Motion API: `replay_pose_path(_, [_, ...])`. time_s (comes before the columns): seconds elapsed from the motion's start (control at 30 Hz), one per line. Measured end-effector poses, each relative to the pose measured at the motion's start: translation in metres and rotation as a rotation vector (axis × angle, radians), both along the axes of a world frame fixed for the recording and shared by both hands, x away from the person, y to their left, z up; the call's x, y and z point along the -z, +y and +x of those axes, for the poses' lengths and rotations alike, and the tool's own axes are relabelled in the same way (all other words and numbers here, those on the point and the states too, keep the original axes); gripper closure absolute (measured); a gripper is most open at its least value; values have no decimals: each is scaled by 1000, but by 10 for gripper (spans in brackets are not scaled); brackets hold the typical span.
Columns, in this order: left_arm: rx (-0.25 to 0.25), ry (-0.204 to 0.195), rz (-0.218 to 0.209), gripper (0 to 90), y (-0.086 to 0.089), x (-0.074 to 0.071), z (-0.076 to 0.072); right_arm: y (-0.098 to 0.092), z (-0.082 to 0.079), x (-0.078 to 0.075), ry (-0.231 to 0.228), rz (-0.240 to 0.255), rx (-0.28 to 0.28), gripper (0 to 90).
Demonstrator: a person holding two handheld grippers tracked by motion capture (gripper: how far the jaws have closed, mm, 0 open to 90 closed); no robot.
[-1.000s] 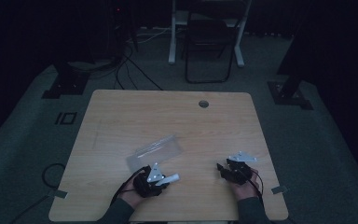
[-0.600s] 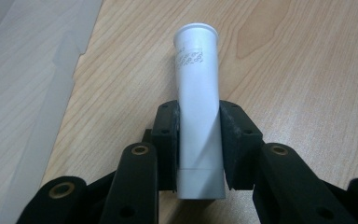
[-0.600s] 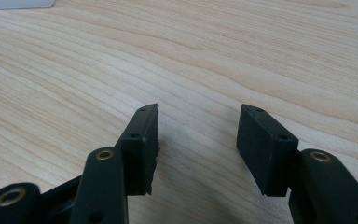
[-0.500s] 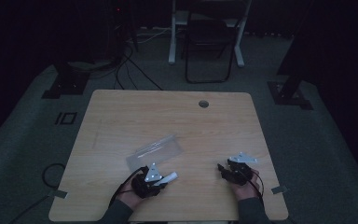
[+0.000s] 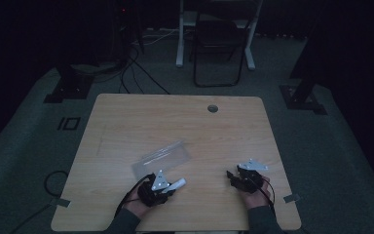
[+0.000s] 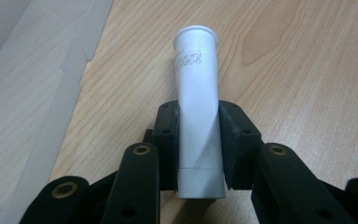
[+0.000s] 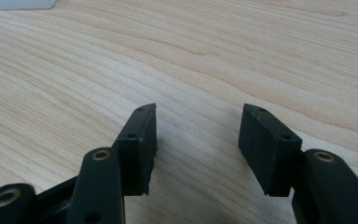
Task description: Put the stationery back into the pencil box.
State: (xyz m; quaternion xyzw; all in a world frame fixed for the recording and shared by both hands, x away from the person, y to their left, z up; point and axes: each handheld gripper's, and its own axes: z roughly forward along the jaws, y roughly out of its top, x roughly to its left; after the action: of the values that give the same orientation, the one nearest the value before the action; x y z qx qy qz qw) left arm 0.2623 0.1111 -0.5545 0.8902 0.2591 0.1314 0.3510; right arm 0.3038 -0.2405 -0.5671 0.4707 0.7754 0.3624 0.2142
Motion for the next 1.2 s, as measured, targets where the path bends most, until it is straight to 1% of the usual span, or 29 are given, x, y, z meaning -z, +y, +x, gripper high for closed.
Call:
replay_pose_path(0.27, [6,-12,8,708,-2,-2,-1,0,0,0,1,-1,-2,466])
replay_pose_path(0.63, [8,-29,0,708,-1,-8,-4,0,0,0,1,-1,-2,465])
replay_pose_path(1.2, [3,-68,-7,708,3,-19,-6,0,1,0,1,-1,-2,465])
